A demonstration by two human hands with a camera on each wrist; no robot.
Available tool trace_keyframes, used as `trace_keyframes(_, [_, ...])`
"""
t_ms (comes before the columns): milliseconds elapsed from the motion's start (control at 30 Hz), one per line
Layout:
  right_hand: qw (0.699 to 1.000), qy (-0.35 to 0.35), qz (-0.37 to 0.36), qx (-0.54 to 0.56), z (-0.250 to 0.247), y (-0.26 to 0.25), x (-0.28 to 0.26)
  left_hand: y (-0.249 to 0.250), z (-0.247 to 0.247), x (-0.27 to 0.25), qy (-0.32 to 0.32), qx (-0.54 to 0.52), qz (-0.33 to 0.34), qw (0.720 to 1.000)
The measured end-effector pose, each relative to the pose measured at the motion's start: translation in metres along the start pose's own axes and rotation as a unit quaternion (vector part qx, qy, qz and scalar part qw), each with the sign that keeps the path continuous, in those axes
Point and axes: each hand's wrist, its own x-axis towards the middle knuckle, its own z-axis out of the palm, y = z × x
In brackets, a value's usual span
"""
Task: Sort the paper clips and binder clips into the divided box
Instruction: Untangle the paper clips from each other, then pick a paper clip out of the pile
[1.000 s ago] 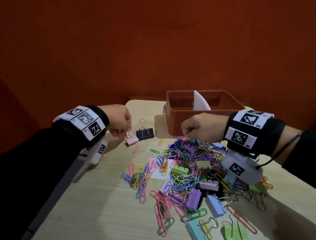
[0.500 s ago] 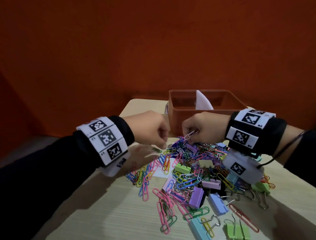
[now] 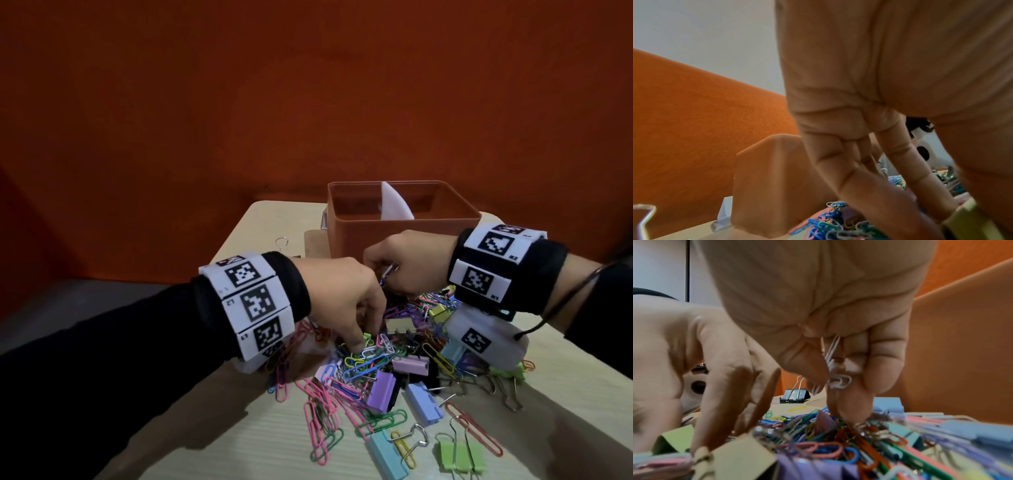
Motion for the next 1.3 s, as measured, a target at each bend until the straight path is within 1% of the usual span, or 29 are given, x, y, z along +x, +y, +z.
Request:
trace_keyframes(100, [1.0,0.003,-0.008,0.01,0.0,-0.001,0.001,-0.004,0.001,-0.001,0.005,-0.008,0.006,1.0])
trace_keyframes(167, [0.999,-0.01,-0.005,0.03,-0.001,0.0,0.0,-0.007,0.002,-0.004,0.011,-0.025,0.001,1.0])
trace_keyframes(300, [0.998,-0.029,-0.013,0.05,0.0,0.004,0.001,-0.019,-0.008,-0.013,0.048,-0.06,-0.025,0.997])
trace_keyframes(433, [0.996,-0.058,-0.056,0.041,-0.003,0.002,-0.005,-0.042,-0.023,-0.03,0.085,-0.088,-0.08,0.989])
trace_keyframes(567, [0.987,-0.135,-0.077,0.049,-0.004,-0.002,-0.014,-0.068,-0.032,-0.045,0.104,-0.033,-0.155,0.982])
trace_keyframes(633, [0.984,-0.156,-0.086,0.029,-0.001,-0.006,-0.016,-0.08,-0.034,-0.052,0.089,-0.008,-0.203,0.975])
trace_keyframes(733, [0.982,-0.167,-0.083,-0.023,0.005,-0.011,-0.016,-0.097,-0.03,-0.058,0.029,0.007,-0.282,0.959])
trace_keyframes(833, [0.982,-0.17,-0.071,-0.045,0.004,-0.015,-0.017,-0.108,-0.022,-0.057,-0.016,0.007,-0.33,0.944])
trace_keyframes(900, [0.981,-0.172,-0.065,-0.059,0.001,-0.018,-0.019,-0.109,-0.018,-0.056,-0.024,0.008,-0.339,0.94])
trace_keyframes(1000, [0.982,-0.166,-0.056,-0.069,-0.001,-0.018,-0.019,-0.106,-0.014,-0.052,-0.017,0.004,-0.337,0.941])
trace_keyframes(1200, [0.987,-0.15,-0.048,-0.038,-0.002,-0.009,-0.015,-0.098,-0.015,-0.048,0.007,0.016,-0.309,0.951])
trace_keyframes(1300, [0.989,-0.141,-0.048,-0.002,-0.011,-0.008,-0.017,-0.095,-0.015,-0.046,0.014,0.022,-0.295,0.955])
